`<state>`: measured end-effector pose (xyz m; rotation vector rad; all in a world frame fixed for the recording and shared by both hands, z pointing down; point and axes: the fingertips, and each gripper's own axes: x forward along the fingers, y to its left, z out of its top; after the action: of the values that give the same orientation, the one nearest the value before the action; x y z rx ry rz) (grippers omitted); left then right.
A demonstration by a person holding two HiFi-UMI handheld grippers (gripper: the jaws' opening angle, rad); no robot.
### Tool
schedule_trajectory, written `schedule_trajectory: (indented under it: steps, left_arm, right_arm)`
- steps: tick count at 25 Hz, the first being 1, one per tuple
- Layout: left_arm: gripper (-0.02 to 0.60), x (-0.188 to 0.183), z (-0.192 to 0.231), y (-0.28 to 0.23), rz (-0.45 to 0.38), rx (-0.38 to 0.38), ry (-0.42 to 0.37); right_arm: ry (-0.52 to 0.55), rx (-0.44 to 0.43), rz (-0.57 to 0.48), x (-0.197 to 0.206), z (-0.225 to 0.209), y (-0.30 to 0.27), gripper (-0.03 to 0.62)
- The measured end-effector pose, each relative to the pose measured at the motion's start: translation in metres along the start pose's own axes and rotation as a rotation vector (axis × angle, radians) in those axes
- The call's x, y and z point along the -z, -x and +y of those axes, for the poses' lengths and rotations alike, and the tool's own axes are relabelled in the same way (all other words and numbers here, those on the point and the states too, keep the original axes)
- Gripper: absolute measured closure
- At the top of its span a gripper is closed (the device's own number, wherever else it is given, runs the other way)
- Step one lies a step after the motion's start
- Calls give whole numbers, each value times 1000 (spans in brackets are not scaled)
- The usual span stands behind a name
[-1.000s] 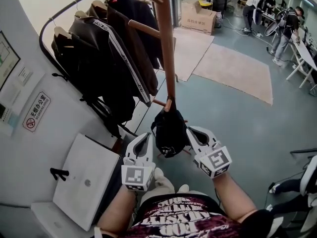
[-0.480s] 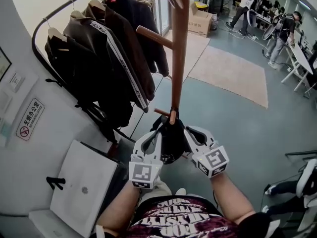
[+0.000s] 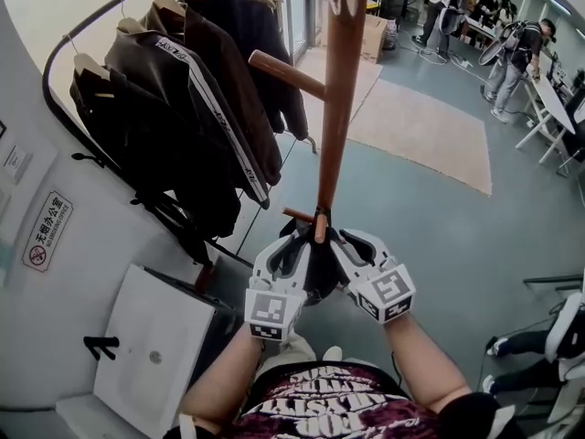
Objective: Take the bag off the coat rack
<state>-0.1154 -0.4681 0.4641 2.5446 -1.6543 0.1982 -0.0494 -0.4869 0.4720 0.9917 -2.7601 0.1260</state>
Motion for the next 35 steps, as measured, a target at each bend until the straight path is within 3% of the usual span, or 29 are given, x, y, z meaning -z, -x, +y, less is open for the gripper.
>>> schedule_trajectory:
  steps: [6,14,20,25,28,35]
  left_arm:
    - [450,9,2,-22,34,28,1]
    - [448,20,0,-44,70,63,-6]
    - [448,34,4,-58,127,40,-21]
    - [560,39,7,-62,138,5,-26]
    - [572,39,6,-64,135,-3,-47]
    - [574,36,9,-57,133,25,28]
  right_arm:
    - [2,-12,36,6,-4,-18,484]
    - [-2,-10,66,14,-11,-36,480]
    - [36,9,81,16,-14,-40,512]
    - [54,38,84,16,-12,-41,553]
    - [9,63,71,16,-14,-42,562]
    - [-117,50,17,14,-15,-34,586]
